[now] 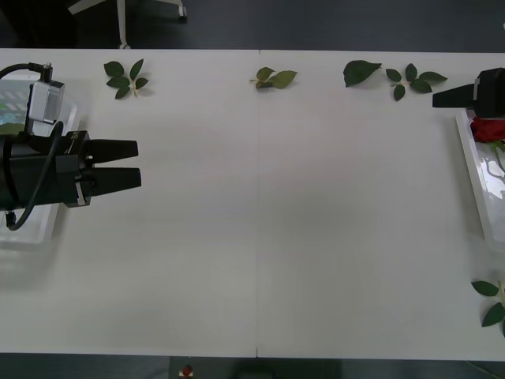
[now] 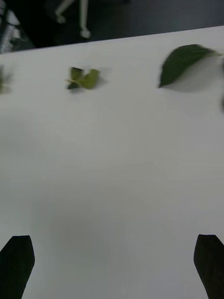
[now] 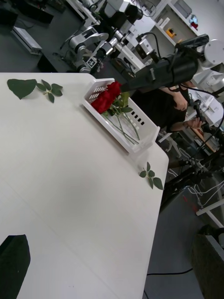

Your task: Put the red flowers into the right box and the blue flowers into the left box

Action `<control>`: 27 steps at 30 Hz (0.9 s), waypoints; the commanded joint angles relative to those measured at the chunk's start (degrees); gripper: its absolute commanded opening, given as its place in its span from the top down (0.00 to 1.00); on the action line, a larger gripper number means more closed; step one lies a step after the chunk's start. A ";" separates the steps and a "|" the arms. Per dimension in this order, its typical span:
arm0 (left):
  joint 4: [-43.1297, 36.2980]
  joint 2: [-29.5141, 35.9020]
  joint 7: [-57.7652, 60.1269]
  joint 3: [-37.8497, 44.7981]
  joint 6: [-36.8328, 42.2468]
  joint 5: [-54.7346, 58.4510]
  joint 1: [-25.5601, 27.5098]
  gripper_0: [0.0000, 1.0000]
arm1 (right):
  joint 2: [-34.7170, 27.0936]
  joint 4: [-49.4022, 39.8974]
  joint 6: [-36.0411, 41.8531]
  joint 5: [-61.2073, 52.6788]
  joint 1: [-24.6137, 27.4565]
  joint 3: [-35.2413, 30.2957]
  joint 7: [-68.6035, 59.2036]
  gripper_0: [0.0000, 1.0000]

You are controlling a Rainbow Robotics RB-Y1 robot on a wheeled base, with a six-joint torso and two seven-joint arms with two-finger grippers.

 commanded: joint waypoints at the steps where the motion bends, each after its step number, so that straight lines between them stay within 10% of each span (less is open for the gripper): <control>1: -0.86 0.83 -2.08 1.43 -0.17 0.22 -0.53 0.00 | -5.37 -1.37 0.62 -12.24 1.80 0.15 11.61 0.00; 27: -0.86 0.83 -2.08 1.43 -0.17 0.22 -0.53 0.00 | -10.38 -27.82 -2.46 -46.87 24.22 0.07 58.51 0.00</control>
